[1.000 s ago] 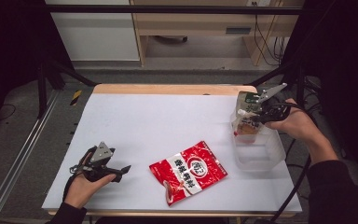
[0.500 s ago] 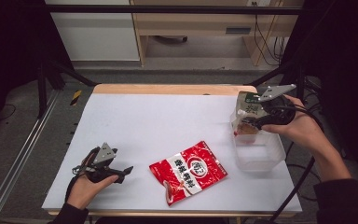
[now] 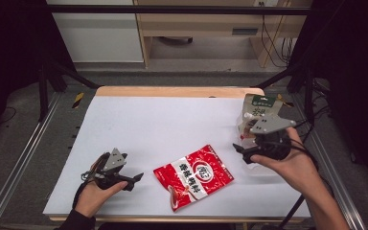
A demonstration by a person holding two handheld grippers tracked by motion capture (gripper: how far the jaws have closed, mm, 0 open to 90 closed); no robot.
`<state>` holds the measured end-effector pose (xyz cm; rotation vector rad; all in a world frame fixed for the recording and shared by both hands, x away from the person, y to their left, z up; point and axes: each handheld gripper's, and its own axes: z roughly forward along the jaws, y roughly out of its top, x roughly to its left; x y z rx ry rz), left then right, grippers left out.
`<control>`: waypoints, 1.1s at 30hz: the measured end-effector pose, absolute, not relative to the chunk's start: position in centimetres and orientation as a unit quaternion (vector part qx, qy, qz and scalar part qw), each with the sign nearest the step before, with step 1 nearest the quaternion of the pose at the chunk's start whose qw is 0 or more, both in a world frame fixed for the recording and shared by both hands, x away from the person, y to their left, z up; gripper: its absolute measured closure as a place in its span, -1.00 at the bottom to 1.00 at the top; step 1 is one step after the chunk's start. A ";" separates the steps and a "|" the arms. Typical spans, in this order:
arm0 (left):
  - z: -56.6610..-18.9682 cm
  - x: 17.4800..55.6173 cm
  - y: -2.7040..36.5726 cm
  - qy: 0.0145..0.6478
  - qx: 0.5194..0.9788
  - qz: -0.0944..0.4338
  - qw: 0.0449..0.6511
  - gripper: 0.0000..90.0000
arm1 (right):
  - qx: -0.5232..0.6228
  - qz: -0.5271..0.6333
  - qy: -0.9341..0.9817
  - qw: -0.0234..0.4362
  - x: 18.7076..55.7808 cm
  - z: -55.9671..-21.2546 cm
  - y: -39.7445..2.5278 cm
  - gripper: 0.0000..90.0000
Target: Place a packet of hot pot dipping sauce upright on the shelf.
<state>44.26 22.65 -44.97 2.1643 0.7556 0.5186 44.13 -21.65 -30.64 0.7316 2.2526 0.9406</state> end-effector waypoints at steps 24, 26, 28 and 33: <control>-44.8 44.4 20.2 0.286 0.842 0.210 0.406 -0.83 | 0.280 0.363 0.858 0.233 41.2 -39.0 -15.9 -0.65; -44.7 44.5 20.0 0.284 0.842 0.210 0.408 -0.82 | 0.284 0.361 0.857 0.233 41.0 -39.5 -15.8 -0.66; -44.7 44.5 19.8 0.279 0.843 0.213 0.407 -0.82 | 0.291 0.360 0.856 0.232 40.7 -40.1 -15.7 -0.69; -44.9 44.3 19.6 0.273 0.848 0.209 0.403 -0.82 | 0.320 0.364 0.847 0.219 40.1 -42.2 -16.0 -0.74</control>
